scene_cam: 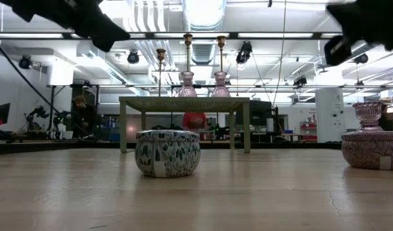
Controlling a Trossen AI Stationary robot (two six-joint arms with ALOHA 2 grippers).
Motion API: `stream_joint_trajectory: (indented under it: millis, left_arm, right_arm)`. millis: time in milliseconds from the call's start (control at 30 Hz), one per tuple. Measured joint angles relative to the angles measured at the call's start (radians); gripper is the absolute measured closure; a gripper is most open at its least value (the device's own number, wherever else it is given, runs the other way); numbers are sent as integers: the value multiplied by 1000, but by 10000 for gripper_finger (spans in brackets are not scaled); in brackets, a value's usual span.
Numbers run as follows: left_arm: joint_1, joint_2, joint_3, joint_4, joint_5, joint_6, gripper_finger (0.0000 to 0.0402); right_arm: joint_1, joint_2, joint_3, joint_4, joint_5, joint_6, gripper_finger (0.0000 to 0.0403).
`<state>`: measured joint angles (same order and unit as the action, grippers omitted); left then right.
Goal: Pick & Place candle stick holders
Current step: Put the pink candle holder on the shelf aligned with the other pink candle holders
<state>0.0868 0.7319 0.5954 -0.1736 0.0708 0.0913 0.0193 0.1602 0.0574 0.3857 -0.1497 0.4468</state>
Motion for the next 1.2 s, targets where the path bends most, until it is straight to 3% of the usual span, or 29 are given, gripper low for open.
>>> stream_joint_trajectory:
  millis: [67, 133, 233, 333, 533, 767, 967, 1200]
  left_arm:
    - [0, -11, -33, 46, 0, -28, 391]
    - [0, -16, -62, 78, 0, -57, 389]
    - [0, -16, -92, 104, 0, -82, 388]
    - [0, -16, -104, 108, 0, -92, 388]
    - [0, -16, -107, 115, 3, -100, 385]
    - [0, -16, -107, 149, 9, -102, 383]
    - [0, -16, -107, 148, 24, -120, 383]
    - [0, -16, -108, 148, 24, -121, 383]
  right_arm:
    - [0, -1, 7, 75, -2, 53, 394]
    - [2, 1, 51, -10, -34, 80, 394]
    - [24, 27, 169, -366, -41, 99, 394]
    - [47, 91, 304, -729, 71, 104, 394]
    - [95, 301, 493, -1113, 121, 190, 381]
    - [137, 596, 672, -1328, 139, 200, 346]
    - [232, 809, 727, -1380, 153, 142, 307]
    - [331, 955, 747, -1380, 181, 128, 266]
